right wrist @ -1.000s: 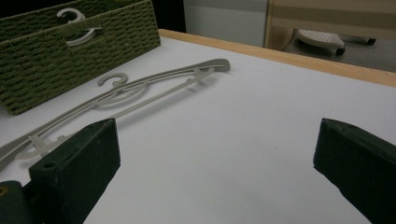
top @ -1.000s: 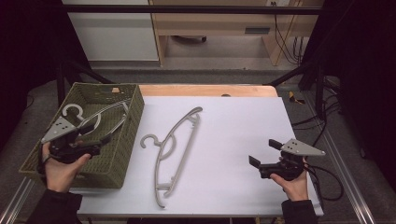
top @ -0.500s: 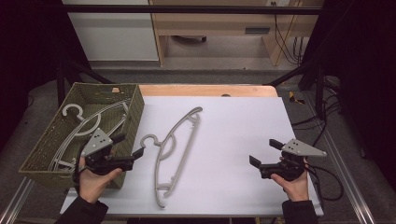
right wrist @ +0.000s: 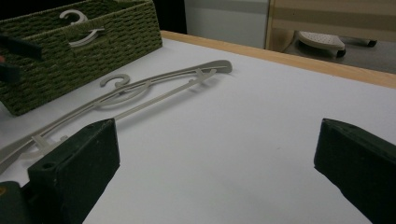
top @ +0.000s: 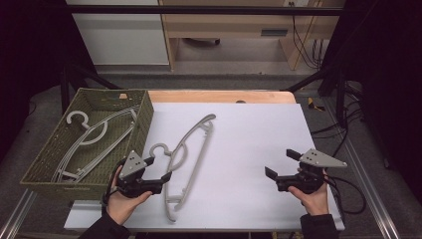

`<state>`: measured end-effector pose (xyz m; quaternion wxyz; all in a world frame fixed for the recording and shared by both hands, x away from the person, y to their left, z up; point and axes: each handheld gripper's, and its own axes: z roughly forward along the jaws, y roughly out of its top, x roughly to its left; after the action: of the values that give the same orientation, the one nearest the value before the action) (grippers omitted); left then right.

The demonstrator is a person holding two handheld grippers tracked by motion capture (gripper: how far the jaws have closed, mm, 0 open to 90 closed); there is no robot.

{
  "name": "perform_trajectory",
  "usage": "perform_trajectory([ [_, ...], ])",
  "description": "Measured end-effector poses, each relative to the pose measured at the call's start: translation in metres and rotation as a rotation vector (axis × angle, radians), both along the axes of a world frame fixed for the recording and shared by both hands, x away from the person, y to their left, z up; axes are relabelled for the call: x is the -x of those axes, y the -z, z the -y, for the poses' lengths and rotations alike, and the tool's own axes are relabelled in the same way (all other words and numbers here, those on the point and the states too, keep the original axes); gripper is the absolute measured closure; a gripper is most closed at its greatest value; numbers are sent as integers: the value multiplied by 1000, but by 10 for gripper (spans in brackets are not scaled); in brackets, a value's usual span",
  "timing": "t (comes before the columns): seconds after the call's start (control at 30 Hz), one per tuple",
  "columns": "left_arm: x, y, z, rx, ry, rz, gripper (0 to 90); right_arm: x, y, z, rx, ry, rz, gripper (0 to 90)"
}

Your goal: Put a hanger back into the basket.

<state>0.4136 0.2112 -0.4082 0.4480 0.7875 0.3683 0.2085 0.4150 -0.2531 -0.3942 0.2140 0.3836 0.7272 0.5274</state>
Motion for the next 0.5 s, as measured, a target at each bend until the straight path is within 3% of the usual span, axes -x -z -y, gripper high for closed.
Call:
perform_trajectory([
  [0.1, -6, 16, 1, -27, -9, -49, 266, 0, 0, -1, -1, -1, -1, 5],
  [0.13, -6, 16, 1, -27, -9, -49, 281, 0, 0, -1, -1, -1, -1, 5],
  [0.3, -18, 39, 4, -56, -50, -149, 373, -1, 2, -3, 5, -4, -8, 5],
  [0.5, -26, 52, 10, -87, -68, -206, 474, -1, 2, -4, 11, -8, -12, 6],
])
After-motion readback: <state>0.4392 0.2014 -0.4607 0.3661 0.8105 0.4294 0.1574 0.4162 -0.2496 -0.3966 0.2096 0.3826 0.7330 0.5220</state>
